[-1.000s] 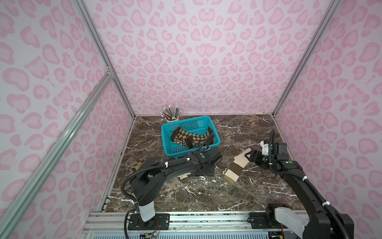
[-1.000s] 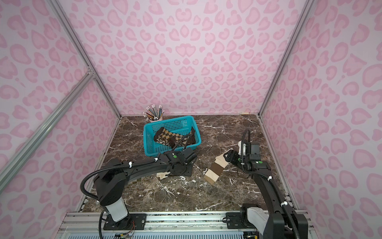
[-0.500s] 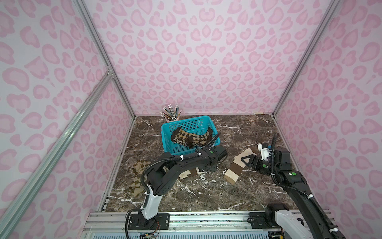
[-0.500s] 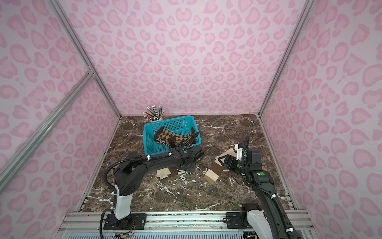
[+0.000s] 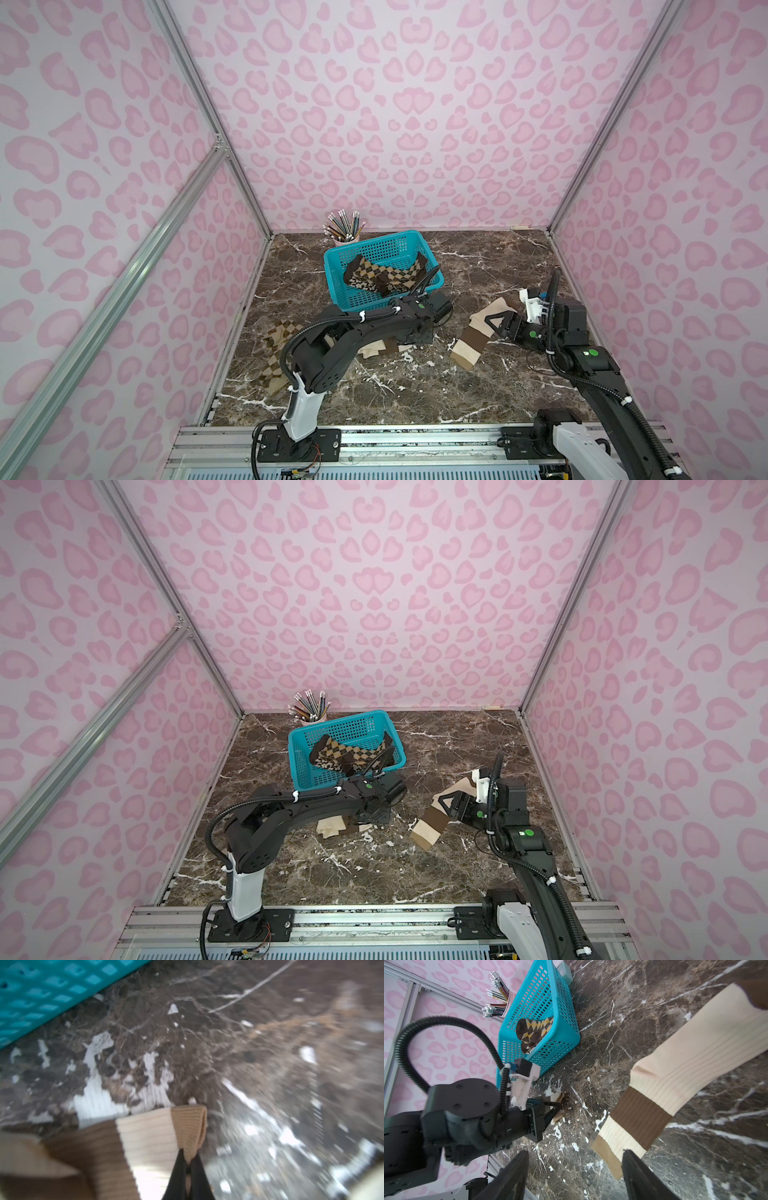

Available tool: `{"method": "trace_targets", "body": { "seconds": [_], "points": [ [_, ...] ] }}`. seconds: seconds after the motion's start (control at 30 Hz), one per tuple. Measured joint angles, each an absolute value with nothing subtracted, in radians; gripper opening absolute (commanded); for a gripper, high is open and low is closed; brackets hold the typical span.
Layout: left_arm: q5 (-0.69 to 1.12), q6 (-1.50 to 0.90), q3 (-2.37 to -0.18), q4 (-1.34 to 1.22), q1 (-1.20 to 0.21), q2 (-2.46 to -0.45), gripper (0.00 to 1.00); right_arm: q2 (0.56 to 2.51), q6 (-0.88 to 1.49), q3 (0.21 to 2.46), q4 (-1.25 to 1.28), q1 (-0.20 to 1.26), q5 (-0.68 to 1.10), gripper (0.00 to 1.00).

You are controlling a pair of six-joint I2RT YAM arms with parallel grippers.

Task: Place the socks together as a pair
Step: Pick up the sock at the center of the board.

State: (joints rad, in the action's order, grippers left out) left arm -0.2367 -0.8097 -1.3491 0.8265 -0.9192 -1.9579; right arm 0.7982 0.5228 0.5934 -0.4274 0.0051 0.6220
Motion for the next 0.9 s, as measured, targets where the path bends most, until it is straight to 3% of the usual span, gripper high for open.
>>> {"method": "trace_targets", "body": {
  "seconds": [0.43,0.9],
  "points": [
    [-0.073,-0.739,-1.556,0.877,-0.958,-1.650,0.04,0.854,0.476,0.648,-0.436,-0.071,0.632,0.77],
    [0.117,-0.612,-1.724,0.818,-0.959,-1.634,0.03,0.857,0.459,0.700,-0.460,-0.090,0.649,0.78]
  ]
}}
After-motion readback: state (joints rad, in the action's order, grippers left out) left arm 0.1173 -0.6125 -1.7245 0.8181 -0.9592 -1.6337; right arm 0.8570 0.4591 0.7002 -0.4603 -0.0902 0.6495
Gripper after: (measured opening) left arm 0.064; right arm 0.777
